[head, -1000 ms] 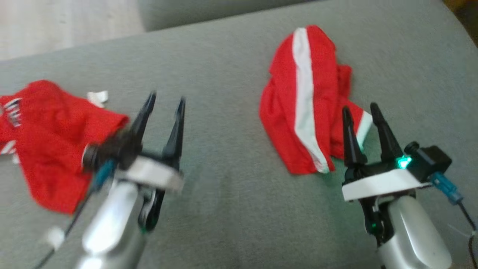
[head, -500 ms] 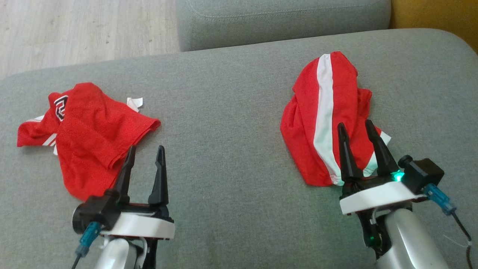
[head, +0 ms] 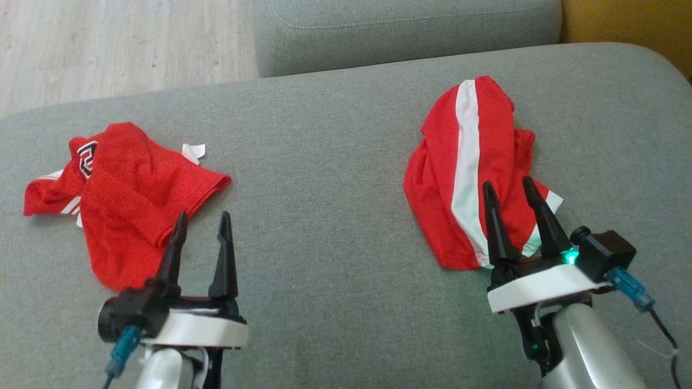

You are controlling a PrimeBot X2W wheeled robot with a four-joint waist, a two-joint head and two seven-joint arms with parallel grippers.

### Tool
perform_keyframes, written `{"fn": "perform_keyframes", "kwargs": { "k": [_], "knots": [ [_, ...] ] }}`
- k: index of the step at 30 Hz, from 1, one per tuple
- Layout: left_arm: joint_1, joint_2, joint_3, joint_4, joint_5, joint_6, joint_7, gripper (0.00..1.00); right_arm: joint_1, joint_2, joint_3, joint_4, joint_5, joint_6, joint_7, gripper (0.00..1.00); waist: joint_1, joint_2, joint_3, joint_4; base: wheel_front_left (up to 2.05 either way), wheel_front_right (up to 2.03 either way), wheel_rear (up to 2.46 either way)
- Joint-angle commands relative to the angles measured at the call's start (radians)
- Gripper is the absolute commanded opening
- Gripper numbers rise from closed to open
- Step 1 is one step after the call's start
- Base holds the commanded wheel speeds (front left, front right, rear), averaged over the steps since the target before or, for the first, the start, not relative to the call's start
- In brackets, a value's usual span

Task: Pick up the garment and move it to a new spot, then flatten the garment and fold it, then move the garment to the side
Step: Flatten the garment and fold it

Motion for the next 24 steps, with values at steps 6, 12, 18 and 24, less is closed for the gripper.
{"fn": "perform_keyframes", "kwargs": {
  "k": [6,12,18,24],
  "knots": [
    [-0.013,-0.001,0.031,-0.035,0.027,-0.008,-0.009,1.00,-0.010,-0.002,0.019,-0.031,-0.007,-0.001,-0.006,1.00,0.0000,0.0000,0.005,0.009,0.00,0.00,0.00],
    [-0.028,-0.003,0.015,-0.038,0.023,-0.012,-0.009,1.00,-0.055,-0.002,-0.011,-0.018,-0.057,-0.001,-0.006,1.00,0.0000,0.0000,0.036,0.049,0.00,0.00,0.00],
    [-0.059,-0.004,-0.021,-0.040,-0.001,-0.006,-0.009,1.00,-0.213,-0.002,-0.107,0.113,-0.128,-0.001,-0.006,1.00,0.0000,0.0000,0.087,0.121,0.00,0.00,0.00],
    [-0.096,-0.004,-0.056,-0.017,0.010,0.004,-0.009,1.00,-0.431,-0.002,-0.268,0.351,-0.235,-0.001,0.060,1.00,0.0000,0.0000,0.126,0.200,0.00,0.00,0.00]
  ]
}}
